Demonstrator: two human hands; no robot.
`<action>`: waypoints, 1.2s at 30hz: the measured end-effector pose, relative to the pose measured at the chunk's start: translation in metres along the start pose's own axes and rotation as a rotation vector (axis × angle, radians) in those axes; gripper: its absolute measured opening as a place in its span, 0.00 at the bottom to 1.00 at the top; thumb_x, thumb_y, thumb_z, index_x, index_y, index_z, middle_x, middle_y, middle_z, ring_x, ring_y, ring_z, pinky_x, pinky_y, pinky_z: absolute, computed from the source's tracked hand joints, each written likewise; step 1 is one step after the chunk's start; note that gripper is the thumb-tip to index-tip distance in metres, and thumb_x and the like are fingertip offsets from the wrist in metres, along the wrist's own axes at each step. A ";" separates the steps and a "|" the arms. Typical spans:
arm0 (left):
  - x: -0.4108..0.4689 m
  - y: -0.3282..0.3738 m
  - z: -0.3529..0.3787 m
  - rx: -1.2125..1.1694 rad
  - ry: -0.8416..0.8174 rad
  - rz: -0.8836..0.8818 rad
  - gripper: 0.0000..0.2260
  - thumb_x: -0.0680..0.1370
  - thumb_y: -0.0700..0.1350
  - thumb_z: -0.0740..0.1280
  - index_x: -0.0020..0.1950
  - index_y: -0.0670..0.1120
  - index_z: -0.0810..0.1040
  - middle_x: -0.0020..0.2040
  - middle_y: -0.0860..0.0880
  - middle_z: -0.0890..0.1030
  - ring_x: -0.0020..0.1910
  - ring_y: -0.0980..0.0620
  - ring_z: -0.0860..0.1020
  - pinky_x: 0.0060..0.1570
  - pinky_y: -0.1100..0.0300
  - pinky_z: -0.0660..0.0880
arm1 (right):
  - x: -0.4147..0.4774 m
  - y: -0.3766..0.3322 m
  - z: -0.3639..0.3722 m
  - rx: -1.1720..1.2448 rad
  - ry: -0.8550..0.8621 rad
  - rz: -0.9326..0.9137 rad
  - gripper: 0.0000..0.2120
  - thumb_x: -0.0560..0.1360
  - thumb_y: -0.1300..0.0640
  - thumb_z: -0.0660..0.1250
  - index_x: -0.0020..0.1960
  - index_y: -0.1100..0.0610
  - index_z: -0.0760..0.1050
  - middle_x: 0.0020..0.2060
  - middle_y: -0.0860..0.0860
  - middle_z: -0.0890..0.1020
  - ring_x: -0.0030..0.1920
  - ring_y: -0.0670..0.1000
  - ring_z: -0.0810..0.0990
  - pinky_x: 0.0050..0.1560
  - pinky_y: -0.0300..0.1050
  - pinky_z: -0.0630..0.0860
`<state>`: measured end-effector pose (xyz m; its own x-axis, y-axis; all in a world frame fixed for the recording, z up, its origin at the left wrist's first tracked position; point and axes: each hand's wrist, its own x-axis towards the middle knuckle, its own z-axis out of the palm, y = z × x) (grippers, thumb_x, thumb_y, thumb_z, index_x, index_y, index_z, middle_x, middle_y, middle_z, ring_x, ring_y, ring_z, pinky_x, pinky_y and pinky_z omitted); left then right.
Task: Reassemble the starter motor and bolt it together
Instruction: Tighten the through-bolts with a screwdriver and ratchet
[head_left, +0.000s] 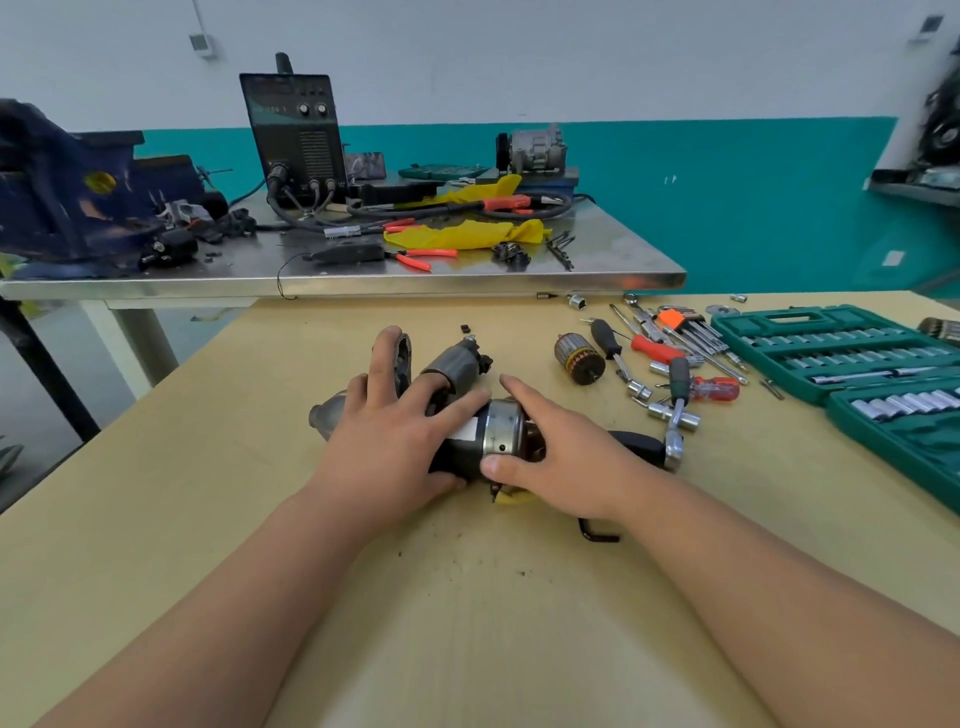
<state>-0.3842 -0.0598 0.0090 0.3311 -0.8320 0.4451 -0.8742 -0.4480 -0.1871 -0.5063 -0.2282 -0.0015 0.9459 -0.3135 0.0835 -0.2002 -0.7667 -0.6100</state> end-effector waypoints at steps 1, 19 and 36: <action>-0.001 0.000 0.000 0.007 -0.017 -0.002 0.40 0.65 0.61 0.78 0.74 0.57 0.69 0.66 0.46 0.76 0.75 0.32 0.46 0.62 0.32 0.67 | -0.002 -0.003 -0.003 -0.005 -0.032 0.008 0.44 0.70 0.34 0.67 0.76 0.35 0.43 0.72 0.42 0.66 0.58 0.41 0.68 0.51 0.35 0.67; 0.033 0.049 -0.012 -0.203 -0.094 -0.493 0.27 0.70 0.73 0.56 0.54 0.54 0.75 0.59 0.49 0.78 0.77 0.41 0.38 0.71 0.36 0.56 | -0.024 0.058 -0.072 -0.230 0.157 0.701 0.15 0.78 0.48 0.59 0.44 0.58 0.76 0.37 0.55 0.79 0.36 0.52 0.78 0.31 0.44 0.70; 0.027 0.053 -0.010 -0.247 -0.022 -0.502 0.28 0.72 0.72 0.57 0.60 0.55 0.78 0.63 0.52 0.78 0.78 0.46 0.37 0.73 0.41 0.51 | -0.095 0.091 -0.092 0.523 0.598 0.444 0.06 0.78 0.62 0.63 0.43 0.57 0.67 0.27 0.56 0.78 0.22 0.56 0.76 0.22 0.43 0.70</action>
<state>-0.4252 -0.1021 0.0201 0.7333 -0.5437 0.4082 -0.6635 -0.7035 0.2547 -0.6378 -0.3201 0.0075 0.4898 -0.8697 0.0615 -0.2350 -0.1997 -0.9513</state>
